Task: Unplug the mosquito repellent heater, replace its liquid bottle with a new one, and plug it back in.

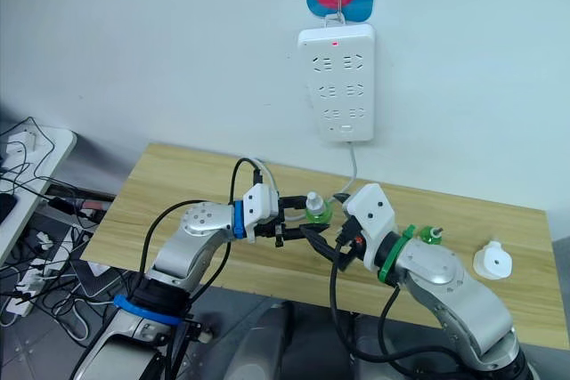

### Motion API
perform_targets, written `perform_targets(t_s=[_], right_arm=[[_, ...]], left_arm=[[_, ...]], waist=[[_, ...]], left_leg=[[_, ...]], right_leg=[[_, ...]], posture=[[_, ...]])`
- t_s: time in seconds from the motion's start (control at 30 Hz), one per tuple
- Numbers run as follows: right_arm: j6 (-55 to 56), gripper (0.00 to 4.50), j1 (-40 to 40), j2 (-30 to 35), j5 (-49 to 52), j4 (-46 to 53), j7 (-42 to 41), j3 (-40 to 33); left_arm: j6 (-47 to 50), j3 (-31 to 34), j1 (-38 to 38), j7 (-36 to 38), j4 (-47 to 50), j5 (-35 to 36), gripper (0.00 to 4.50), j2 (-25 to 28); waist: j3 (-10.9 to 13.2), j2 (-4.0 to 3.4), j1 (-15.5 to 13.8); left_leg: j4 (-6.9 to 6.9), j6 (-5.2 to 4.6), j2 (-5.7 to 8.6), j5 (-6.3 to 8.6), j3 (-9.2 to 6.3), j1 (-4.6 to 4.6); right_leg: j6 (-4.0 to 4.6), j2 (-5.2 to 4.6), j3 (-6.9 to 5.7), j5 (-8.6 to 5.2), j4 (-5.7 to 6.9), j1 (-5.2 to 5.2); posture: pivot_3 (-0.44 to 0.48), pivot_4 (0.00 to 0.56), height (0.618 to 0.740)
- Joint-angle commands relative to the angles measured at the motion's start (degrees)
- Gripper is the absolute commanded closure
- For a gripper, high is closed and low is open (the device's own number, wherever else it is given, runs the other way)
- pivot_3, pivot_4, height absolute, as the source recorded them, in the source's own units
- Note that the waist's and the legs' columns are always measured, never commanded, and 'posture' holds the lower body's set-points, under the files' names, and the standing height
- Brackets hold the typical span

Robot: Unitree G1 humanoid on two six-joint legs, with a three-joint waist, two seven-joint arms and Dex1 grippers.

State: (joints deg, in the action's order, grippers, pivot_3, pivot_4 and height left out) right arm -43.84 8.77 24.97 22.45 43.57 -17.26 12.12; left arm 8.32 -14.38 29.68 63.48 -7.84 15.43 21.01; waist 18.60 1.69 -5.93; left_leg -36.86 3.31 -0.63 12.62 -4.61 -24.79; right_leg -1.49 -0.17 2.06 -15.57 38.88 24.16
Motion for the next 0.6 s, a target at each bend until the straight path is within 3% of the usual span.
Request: perform_targets(t_s=[0.03,0.1,0.2,0.47,0.6], right_arm=[[1.88,0.0,-1.5,-2.02,-2.52,2.19,2.69,0.5],[1.9,0.0,-2.02,-2.66,-3.23,2.1,3.0,1.01],[2.06,0.6,-2.68,-3.88,-4.11,1.88,3.6,1.39],[2.21,3.36,-3.72,-5.26,-5.13,1.98,3.48,1.42],[1.71,3.43,-3.64,-5.88,-4.31,2.28,2.8,0.86]], left_arm=[[-0.38,-0.5,0.89,2.19,-0.5,0.61,2.28,-0.59],[-0.06,-0.59,1.28,2.72,-0.55,0.86,2.28,-1.05],[-0.79,-0.89,1.91,3.77,-1.27,0.38,2.28,-1.59],[-1.58,-1.19,2.31,4.5,-2.06,-0.14,2.28,-1.89],[-1.68,-1.18,1.38,4.93,-1.42,-0.07,2.28,-1.27]], waist=[[-0.04,-0.03,0.47],[-0.04,-0.03,1.33],[-0.04,-0.02,2.09],[-0.06,-0.03,4.43],[-0.07,-0.04,4.65]], left_leg=[[0.0,0.01,-0.02,0.0,-0.01,0.0],[0.0,0.01,-0.01,-0.01,0.01,0.0],[-0.03,0.01,0.01,-0.01,0.02,0.0],[-0.06,-0.01,0.0,-0.01,-0.04,0.01],[-0.07,-0.02,-0.01,-0.01,-0.05,0.02]], right_leg=[[0.0,0.01,-0.01,0.0,0.01,0.0],[-0.01,0.0,0.02,0.0,0.01,0.0],[-0.01,-0.01,0.04,0.0,0.02,-0.01],[0.03,-0.01,0.0,0.02,0.13,-0.02],[0.06,0.0,-0.02,0.04,0.18,-0.01]], posture=[[0.134,0.252,0.74],[0.122,0.255,0.74],[0.111,0.257,0.74],[0.113,0.261,0.74],[0.122,0.262,0.74]])
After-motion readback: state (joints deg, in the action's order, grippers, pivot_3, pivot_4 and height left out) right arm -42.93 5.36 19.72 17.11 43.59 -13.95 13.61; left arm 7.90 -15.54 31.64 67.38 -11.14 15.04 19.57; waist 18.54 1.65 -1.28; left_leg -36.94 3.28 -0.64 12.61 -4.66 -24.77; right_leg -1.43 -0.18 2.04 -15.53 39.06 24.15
